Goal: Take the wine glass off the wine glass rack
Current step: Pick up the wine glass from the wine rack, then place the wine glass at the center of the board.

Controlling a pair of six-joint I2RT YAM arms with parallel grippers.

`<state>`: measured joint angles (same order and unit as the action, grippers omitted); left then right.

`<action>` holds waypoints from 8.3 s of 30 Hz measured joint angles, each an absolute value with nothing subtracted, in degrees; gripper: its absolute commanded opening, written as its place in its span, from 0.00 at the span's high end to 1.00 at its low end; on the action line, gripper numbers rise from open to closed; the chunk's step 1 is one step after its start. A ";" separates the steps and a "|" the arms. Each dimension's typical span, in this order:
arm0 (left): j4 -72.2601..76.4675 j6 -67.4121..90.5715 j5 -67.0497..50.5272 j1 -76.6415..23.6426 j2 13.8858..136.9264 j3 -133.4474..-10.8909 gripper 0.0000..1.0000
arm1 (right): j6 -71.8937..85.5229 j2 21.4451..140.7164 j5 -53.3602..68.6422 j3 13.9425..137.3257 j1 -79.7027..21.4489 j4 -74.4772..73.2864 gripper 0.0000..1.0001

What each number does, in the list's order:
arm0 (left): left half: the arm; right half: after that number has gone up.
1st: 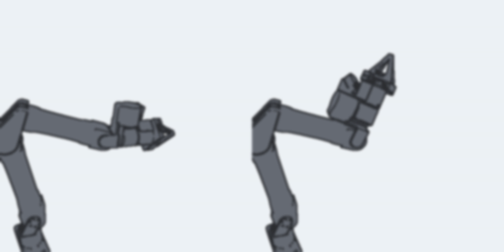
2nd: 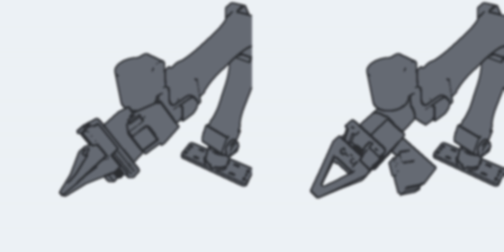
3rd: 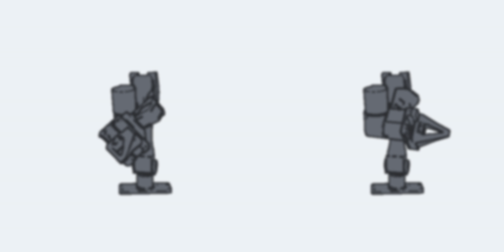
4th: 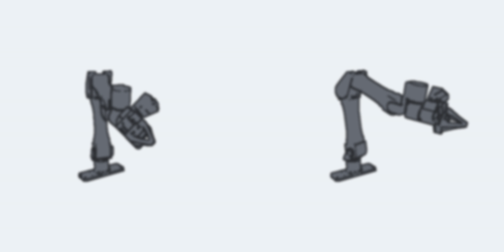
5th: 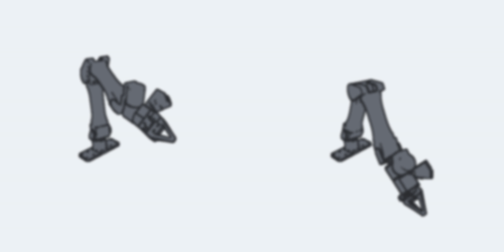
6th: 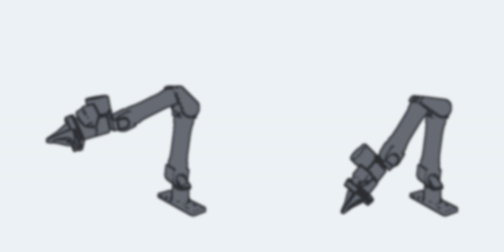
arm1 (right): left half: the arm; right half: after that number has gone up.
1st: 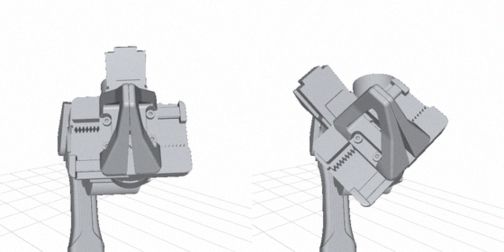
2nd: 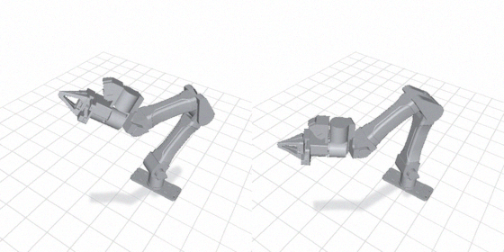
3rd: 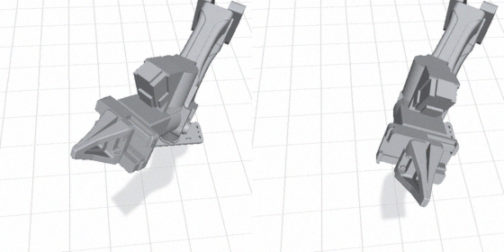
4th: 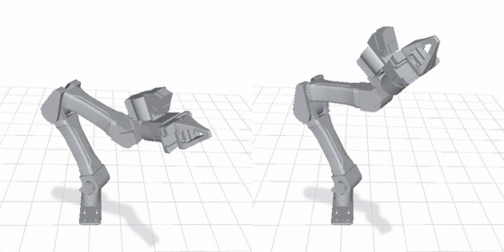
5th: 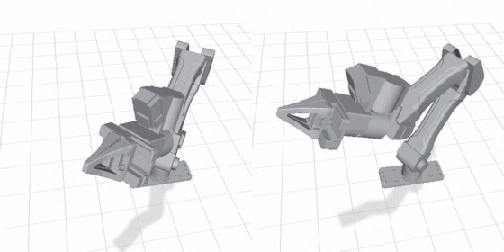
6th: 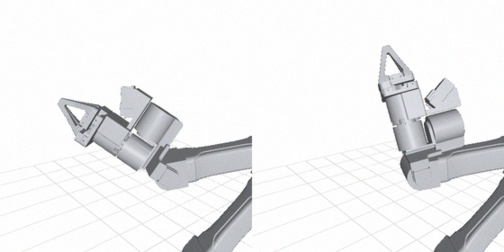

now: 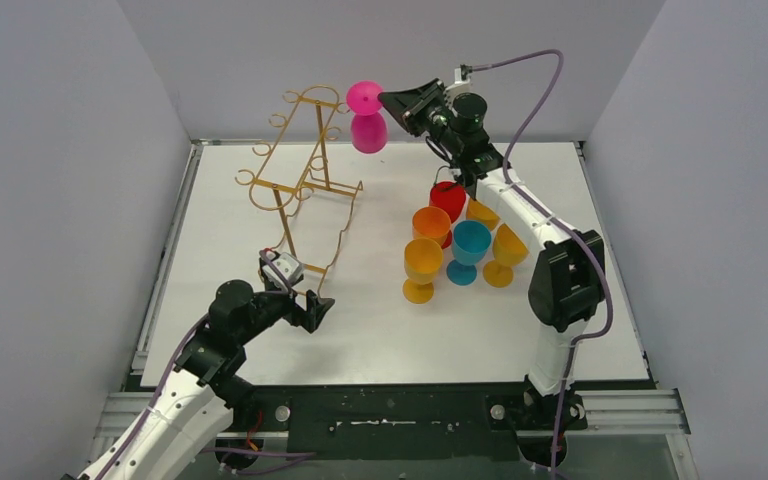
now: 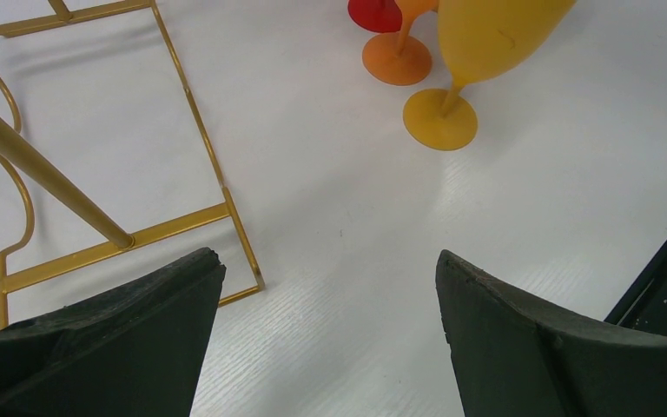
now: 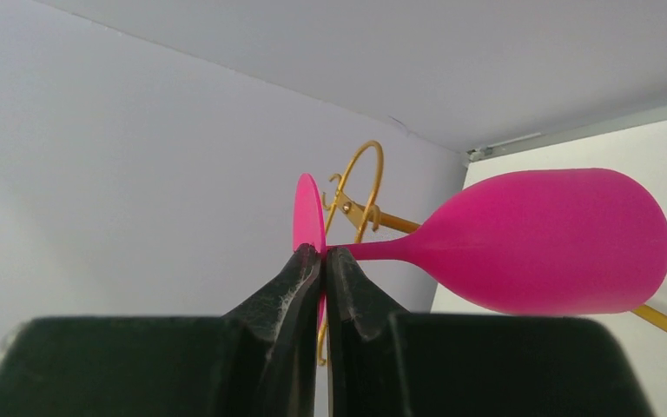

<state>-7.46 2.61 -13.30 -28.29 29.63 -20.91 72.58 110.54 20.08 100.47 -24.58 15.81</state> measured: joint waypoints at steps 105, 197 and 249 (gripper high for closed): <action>35.35 36.62 -42.41 -28.03 29.30 -19.40 0.62 | 15.51 69.38 49.80 58.72 -47.09 11.60 1.00; 11.09 -5.39 -68.38 -28.14 30.85 -21.54 1.00 | 44.12 83.85 69.87 71.42 -31.42 1.28 0.44; -2.63 -13.04 -61.60 -28.03 26.06 -23.86 0.53 | 39.62 86.87 73.91 75.83 -34.48 -7.44 1.00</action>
